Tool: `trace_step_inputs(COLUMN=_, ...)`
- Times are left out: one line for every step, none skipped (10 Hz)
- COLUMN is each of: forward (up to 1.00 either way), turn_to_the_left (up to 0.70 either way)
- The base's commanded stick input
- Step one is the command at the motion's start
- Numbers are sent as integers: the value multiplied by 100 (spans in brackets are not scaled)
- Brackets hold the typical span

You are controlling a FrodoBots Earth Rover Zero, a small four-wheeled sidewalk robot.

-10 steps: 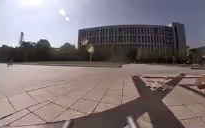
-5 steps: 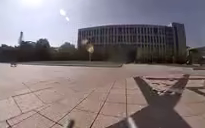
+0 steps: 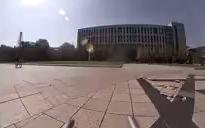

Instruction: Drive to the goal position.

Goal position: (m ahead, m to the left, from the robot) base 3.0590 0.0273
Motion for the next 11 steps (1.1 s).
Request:
trace_step_inputs(forward=67, turn_to_the_left=0)
trace_step_inputs(forward=68, turn_to_the_left=0)
trace_step_inputs(forward=68, turn_to_the_left=0)
trace_step_inputs(forward=67, turn_to_the_left=0)
trace_step_inputs(forward=67, turn_to_the_left=0)
trace_step_inputs(forward=68, turn_to_the_left=0)
trace_step_inputs(forward=67, turn_to_the_left=0)
trace_step_inputs(forward=68, turn_to_the_left=0)
trace_step_inputs(forward=67, turn_to_the_left=0)
trace_step_inputs(forward=68, turn_to_the_left=0)
trace_step_inputs(forward=68, turn_to_the_left=0)
